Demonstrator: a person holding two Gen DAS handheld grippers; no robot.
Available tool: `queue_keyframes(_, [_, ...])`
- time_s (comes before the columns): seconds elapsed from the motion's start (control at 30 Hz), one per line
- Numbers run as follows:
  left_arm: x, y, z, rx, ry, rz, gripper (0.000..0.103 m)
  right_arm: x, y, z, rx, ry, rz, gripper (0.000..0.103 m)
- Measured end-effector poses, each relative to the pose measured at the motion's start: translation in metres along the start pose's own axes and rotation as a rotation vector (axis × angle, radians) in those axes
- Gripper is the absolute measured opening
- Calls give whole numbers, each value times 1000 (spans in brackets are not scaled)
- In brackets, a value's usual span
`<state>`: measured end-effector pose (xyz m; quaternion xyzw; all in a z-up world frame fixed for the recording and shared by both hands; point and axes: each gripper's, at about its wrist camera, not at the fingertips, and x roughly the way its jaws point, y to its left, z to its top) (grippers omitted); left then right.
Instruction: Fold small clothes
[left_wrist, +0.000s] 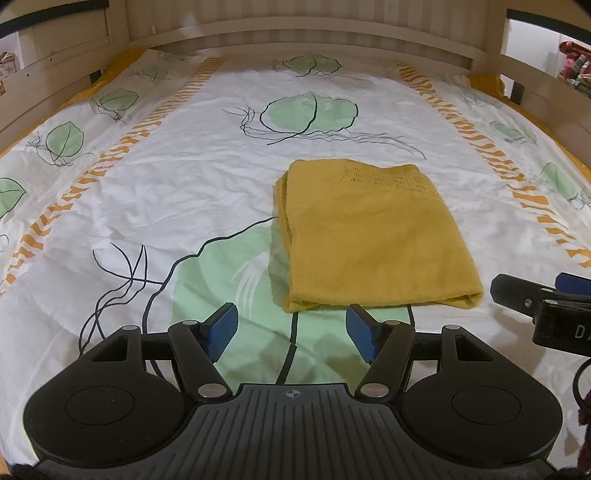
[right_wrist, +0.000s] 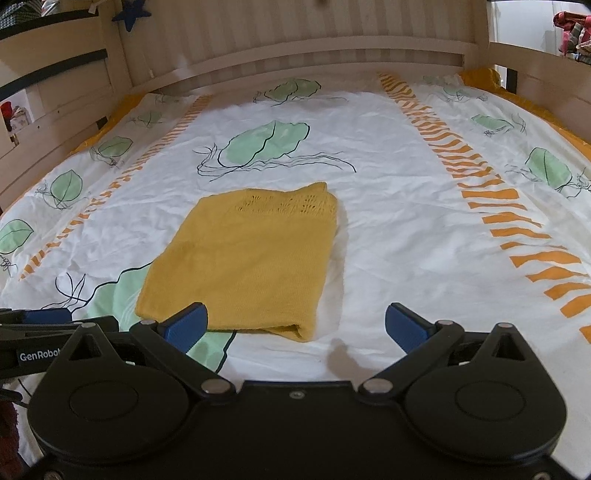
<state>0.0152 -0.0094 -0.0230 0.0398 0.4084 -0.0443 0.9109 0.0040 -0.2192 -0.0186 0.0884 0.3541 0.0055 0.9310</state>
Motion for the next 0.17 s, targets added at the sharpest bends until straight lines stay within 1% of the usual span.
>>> queue_keyframes(0.17, [2,2,0,-1,4,0,63,2,1,-1,2,5,3,102])
